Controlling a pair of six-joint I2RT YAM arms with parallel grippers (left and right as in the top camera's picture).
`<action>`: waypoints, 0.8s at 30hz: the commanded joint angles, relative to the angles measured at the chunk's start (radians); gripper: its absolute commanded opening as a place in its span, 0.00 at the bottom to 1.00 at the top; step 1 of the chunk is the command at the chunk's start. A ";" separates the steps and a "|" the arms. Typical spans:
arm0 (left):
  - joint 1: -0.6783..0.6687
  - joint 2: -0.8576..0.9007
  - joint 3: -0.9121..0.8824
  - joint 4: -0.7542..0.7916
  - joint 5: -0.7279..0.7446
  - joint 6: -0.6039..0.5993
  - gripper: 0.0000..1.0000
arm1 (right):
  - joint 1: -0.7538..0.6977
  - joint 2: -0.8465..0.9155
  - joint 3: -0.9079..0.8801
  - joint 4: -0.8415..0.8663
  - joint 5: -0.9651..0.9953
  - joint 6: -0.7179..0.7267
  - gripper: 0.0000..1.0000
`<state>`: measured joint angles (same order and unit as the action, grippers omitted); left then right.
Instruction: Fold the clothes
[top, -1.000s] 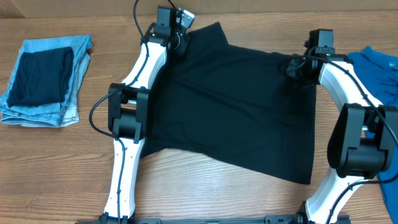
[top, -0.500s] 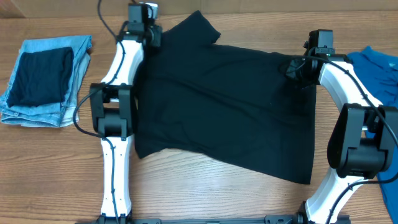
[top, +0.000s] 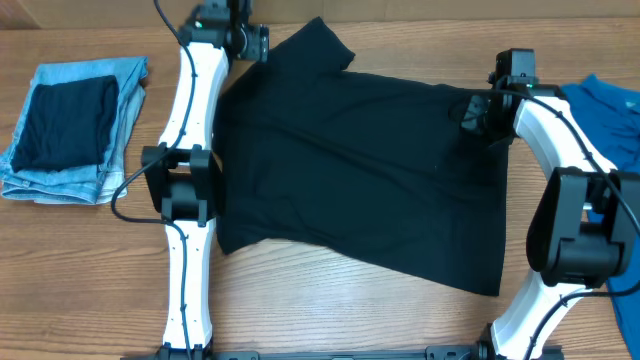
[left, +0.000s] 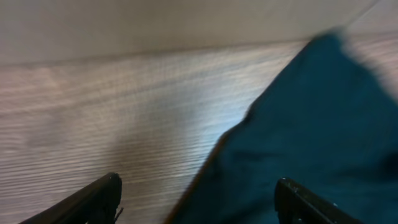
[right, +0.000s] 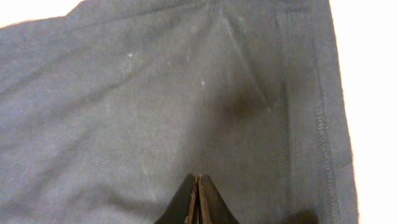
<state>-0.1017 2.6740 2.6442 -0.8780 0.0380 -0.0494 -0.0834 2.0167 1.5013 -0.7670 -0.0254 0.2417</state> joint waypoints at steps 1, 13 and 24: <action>0.000 -0.199 0.151 -0.158 0.128 -0.120 0.90 | 0.005 -0.129 0.072 -0.041 0.009 -0.006 0.10; -0.088 -0.192 0.134 -0.385 0.133 -0.123 0.89 | 0.000 -0.086 0.072 -0.006 0.005 -0.014 0.04; -0.116 -0.192 0.134 -0.544 0.084 -0.123 0.96 | -0.002 0.117 0.072 0.121 0.022 -0.033 0.04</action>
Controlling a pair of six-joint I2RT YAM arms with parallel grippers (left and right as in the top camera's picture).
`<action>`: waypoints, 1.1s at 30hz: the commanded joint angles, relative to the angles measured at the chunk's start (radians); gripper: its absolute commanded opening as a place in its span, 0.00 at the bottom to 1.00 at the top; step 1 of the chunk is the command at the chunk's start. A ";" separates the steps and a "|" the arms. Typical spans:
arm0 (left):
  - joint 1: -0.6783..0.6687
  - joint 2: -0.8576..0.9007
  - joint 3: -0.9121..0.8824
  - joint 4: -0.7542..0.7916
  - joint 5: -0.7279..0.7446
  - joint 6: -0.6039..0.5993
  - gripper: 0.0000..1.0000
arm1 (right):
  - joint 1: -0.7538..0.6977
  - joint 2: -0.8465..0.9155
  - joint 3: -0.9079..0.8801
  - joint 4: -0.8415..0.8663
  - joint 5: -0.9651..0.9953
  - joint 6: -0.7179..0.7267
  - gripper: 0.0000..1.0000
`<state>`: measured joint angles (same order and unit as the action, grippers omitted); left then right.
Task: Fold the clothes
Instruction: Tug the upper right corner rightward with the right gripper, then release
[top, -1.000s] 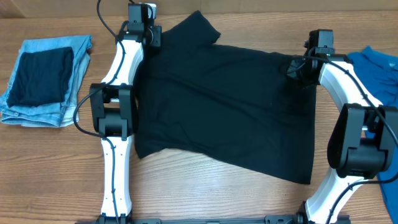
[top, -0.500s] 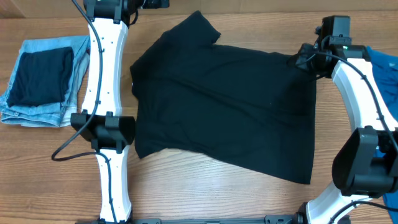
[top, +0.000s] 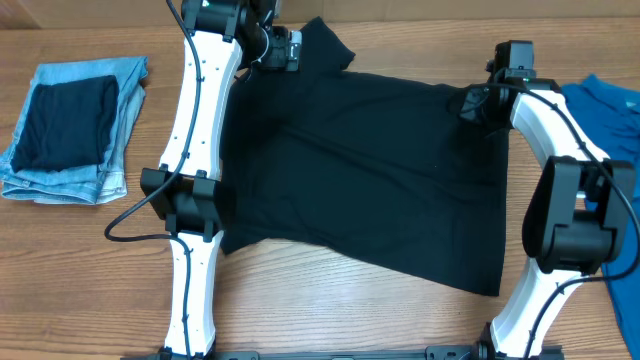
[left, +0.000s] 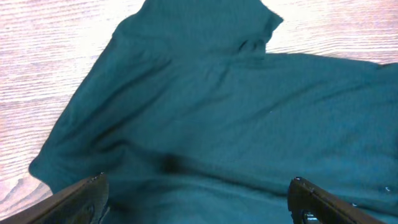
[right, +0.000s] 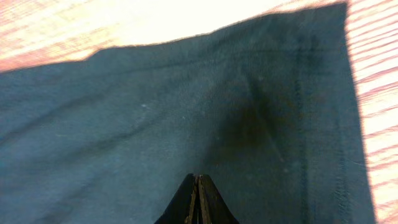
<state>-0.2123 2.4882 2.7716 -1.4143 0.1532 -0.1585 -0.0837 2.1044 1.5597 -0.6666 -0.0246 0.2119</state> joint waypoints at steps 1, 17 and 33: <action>-0.005 -0.006 0.006 -0.010 -0.031 -0.014 0.96 | -0.002 0.035 0.013 0.023 0.024 -0.003 0.04; -0.005 -0.006 0.006 -0.011 -0.031 -0.014 1.00 | -0.021 0.227 0.013 0.105 0.023 0.017 0.04; -0.005 -0.006 0.006 -0.021 -0.083 -0.014 1.00 | -0.107 0.242 0.107 0.280 -0.022 -0.089 0.06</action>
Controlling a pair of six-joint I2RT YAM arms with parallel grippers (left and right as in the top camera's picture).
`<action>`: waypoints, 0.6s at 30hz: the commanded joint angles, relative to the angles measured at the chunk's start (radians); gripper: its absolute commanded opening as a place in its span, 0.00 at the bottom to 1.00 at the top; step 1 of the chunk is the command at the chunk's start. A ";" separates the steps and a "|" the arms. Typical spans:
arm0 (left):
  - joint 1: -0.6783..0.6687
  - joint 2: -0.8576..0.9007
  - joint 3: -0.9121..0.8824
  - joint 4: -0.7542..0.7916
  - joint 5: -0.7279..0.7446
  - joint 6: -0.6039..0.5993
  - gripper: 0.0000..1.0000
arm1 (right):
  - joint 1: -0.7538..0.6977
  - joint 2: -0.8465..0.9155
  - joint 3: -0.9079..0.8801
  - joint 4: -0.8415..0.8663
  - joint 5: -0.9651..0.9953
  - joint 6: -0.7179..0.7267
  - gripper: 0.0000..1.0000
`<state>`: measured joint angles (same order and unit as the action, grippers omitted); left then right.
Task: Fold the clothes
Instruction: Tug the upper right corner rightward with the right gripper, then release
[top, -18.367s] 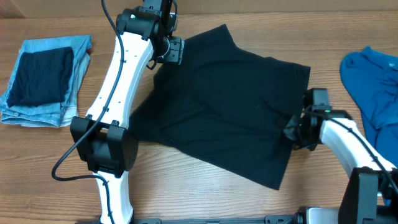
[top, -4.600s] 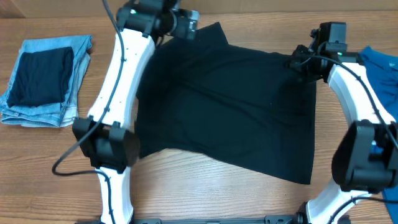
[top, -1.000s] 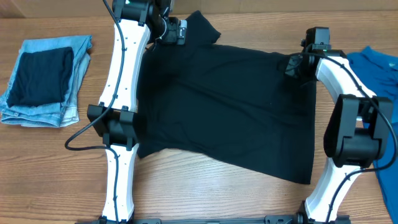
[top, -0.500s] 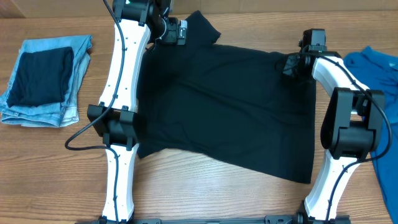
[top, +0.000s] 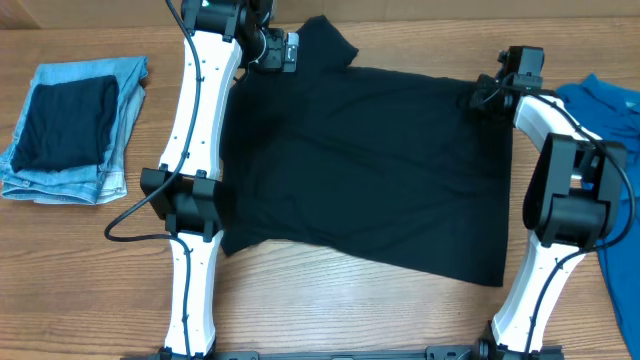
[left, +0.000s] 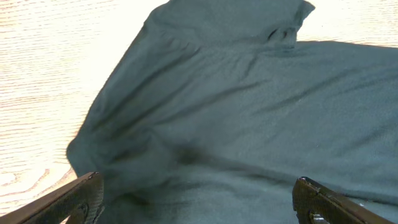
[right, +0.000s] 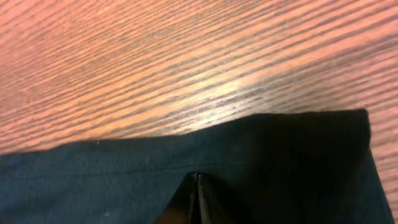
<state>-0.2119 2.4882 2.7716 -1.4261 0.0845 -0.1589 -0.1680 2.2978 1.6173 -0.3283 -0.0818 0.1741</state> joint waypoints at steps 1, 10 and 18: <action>-0.005 -0.006 0.006 -0.013 -0.014 -0.013 1.00 | -0.026 0.042 0.097 -0.106 0.036 -0.051 0.06; -0.005 -0.006 0.006 -0.017 -0.014 -0.013 1.00 | -0.076 0.035 0.347 -0.399 0.039 -0.097 0.15; -0.005 -0.006 0.006 -0.027 -0.014 -0.013 1.00 | -0.119 0.039 0.346 -0.401 0.023 -0.145 0.37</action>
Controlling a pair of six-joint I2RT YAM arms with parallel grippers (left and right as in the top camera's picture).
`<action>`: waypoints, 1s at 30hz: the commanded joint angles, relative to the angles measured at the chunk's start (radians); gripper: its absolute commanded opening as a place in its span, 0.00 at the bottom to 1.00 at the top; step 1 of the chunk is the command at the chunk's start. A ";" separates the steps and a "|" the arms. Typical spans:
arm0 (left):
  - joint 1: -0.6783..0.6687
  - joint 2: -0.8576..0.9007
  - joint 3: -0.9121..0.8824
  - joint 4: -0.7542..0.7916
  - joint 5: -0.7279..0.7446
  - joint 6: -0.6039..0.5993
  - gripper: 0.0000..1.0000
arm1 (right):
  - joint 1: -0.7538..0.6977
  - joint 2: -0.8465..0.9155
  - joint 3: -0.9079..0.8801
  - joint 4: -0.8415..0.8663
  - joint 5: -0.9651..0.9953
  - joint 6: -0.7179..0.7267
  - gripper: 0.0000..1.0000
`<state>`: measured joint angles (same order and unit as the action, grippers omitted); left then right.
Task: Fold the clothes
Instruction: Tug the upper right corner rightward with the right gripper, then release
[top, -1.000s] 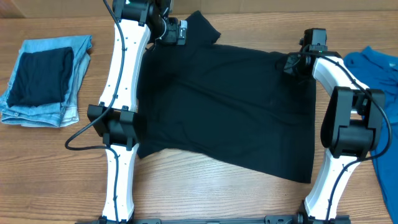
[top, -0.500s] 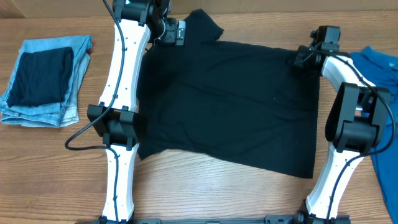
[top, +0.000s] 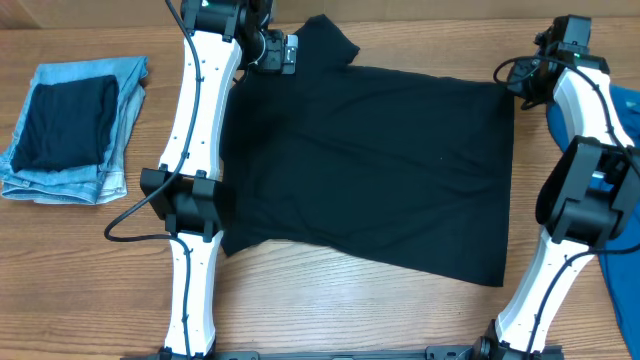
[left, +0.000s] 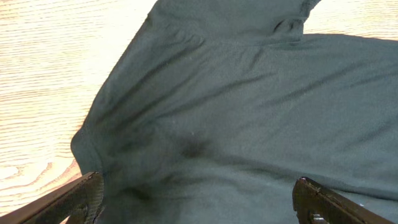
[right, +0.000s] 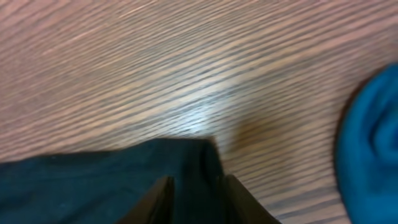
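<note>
A black shirt (top: 365, 170) lies spread flat across the table, one sleeve (top: 325, 40) pointing to the far edge. My left gripper (top: 283, 52) hovers over the shoulder below that sleeve. In the left wrist view, the left gripper (left: 196, 193) is wide open, with rumpled dark cloth (left: 205, 112) beneath and nothing between its fingers. My right gripper (top: 522, 78) sits at the shirt's far right corner (top: 503, 86). In the right wrist view, the right gripper (right: 196, 186) has its fingers parted over that corner (right: 186, 155).
A folded stack of light blue jeans (top: 115, 110) topped by a dark garment (top: 65, 125) lies at the far left. A blue garment (top: 625, 110) lies at the right edge, and it also shows as blue cloth (right: 373, 143) in the right wrist view.
My right gripper, then shut on the shirt's far right corner, now has its fingers parted and its arm reaches farther back and right. The left gripper has hardly moved.
At first my left gripper was open over bare table beside the sleeve, and my right was shut on the bunched right edge. Then the left hung over the shoulder. The right edge then lay stretched straight to the corner, where the right gripper now stands open.
</note>
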<state>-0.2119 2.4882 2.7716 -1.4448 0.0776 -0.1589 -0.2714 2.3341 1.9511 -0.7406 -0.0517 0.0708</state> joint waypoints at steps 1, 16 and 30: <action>-0.005 -0.006 0.006 -0.011 -0.007 -0.013 1.00 | -0.016 0.002 0.011 0.012 -0.032 -0.071 0.46; -0.005 -0.006 0.006 -0.013 -0.008 -0.013 1.00 | -0.016 0.088 -0.017 0.025 -0.081 -0.161 0.72; -0.005 -0.006 0.006 -0.008 -0.011 -0.013 1.00 | -0.016 0.115 -0.017 0.192 -0.081 -0.177 0.04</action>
<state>-0.2119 2.4882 2.7716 -1.4548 0.0742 -0.1585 -0.2871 2.4340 1.9362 -0.5808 -0.1310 -0.1036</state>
